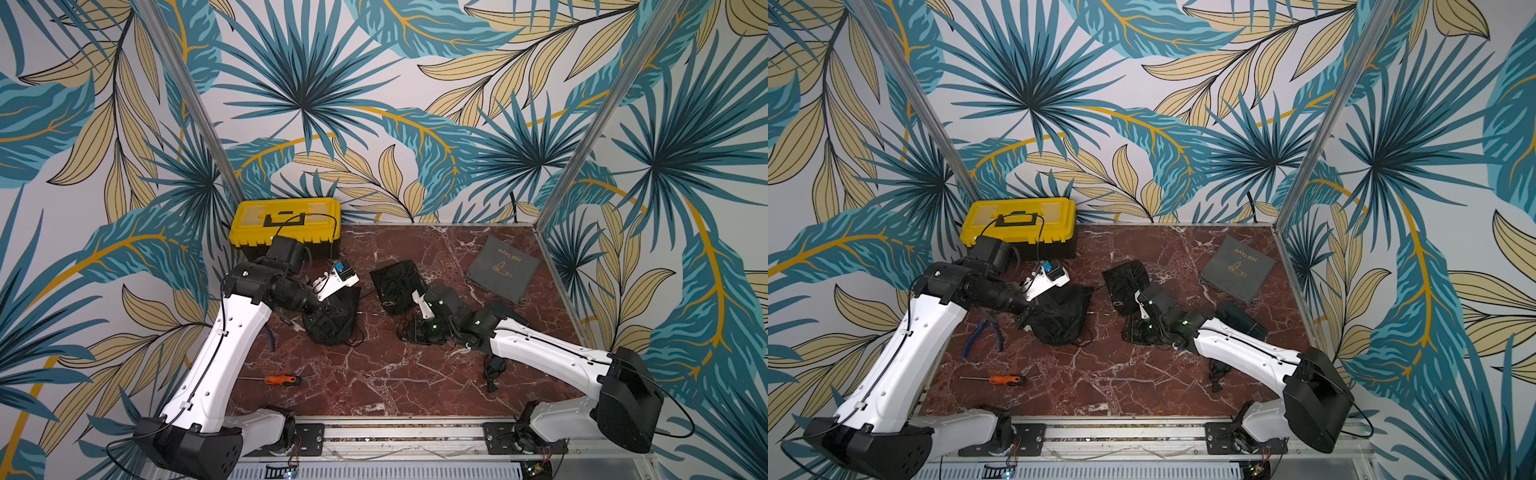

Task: Pack away hair dryers
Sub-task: Place the drawstring at the center of the board, then adjust the drawstring bag at the center of the board.

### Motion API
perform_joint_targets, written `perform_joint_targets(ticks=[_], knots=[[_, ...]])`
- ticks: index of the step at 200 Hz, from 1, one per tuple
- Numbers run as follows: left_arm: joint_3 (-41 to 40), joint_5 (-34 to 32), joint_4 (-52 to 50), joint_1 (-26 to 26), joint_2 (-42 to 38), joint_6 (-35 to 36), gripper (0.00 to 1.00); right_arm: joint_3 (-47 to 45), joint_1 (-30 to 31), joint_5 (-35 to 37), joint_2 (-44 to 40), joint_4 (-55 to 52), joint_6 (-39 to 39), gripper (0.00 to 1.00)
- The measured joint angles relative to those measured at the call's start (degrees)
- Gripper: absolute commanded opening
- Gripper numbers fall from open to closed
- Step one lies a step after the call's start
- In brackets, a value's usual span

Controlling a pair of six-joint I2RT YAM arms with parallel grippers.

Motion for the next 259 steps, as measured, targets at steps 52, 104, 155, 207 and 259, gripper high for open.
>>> perform_joint_targets(ticks=[52,104,155,207,259], knots=[[3.1,5.0,0.1,-0.2,4.8,-0.3,0.00,1.7,0.0,6.6,-0.2,-6.4,-1.2,0.53],[2.6,6.4,0.1,-1.1,1.7,-0.5,0.00,8.8,-0.2,15.5,-4.5,-9.7,-4.9,0.63],[0.1,6.6,0.0,-4.1,-0.9,-0.8,0.00,18.3,-3.6,19.9,4.6,-7.4,-9.5,0.63],[-2.3,5.5,-0.1,-4.4,-4.7,-1.4,0.00,19.4,-7.0,21.9,8.2,-4.6,-12.6,0.59],[-3.7,3.9,-3.4,-4.5,-9.3,0.8,0.00,19.6,-12.9,19.8,8.2,3.5,-11.7,0.57]])
